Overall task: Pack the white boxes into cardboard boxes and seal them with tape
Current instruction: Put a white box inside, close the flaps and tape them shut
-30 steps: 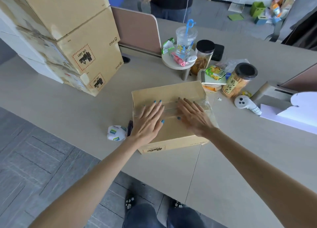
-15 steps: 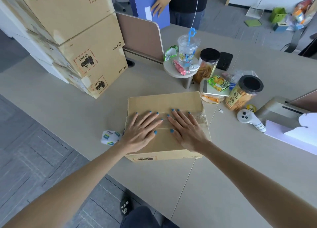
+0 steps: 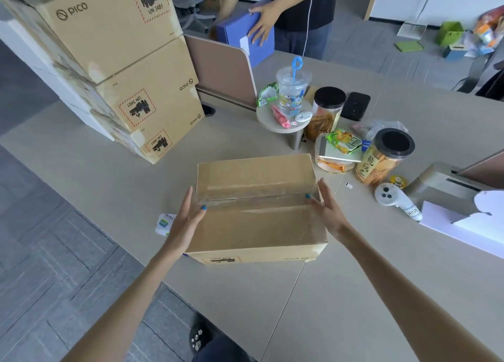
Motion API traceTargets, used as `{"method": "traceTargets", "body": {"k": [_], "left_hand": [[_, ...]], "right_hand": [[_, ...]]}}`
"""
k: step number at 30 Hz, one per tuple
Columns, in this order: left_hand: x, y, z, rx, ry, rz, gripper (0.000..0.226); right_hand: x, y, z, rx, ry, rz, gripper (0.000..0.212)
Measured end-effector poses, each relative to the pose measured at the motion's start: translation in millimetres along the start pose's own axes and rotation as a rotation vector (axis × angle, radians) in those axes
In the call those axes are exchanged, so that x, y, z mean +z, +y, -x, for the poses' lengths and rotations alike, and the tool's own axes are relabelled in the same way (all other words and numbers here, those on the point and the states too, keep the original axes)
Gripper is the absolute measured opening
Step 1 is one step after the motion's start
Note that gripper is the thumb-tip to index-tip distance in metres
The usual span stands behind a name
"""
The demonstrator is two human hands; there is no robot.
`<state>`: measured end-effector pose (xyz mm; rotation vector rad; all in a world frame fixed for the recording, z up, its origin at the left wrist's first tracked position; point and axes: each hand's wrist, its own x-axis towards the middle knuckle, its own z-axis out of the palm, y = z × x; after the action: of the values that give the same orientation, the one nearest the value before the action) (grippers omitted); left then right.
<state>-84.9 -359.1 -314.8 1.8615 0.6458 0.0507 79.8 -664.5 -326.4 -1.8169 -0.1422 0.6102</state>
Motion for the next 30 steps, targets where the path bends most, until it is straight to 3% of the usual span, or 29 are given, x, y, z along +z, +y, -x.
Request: {"method": "traceTargets", "body": {"k": [4, 11, 19, 30], "left_hand": [[5.6, 5.0, 8.6, -0.142, 0.034, 0.246, 0.074], [8.2, 9.7, 12.7, -0.215, 0.065, 0.362, 0.076], [1.4, 19.0, 14.1, -0.241, 0.041, 0.366, 0.079], [-57.6, 61.0, 24.4, -0.108, 0.099, 0.442, 0.075]], "right_hand": [[5.6, -1.1, 12.5, 0.035, -0.074, -0.311, 0.055], [9.9, 3.9, 12.2, 0.087, -0.096, -0.49, 0.057], [15.5, -0.7, 14.9, 0.045, -0.06, -0.55, 0.058], [36.0, -69.3, 30.6, -0.15, -0.06, -0.54, 0.054]]}}
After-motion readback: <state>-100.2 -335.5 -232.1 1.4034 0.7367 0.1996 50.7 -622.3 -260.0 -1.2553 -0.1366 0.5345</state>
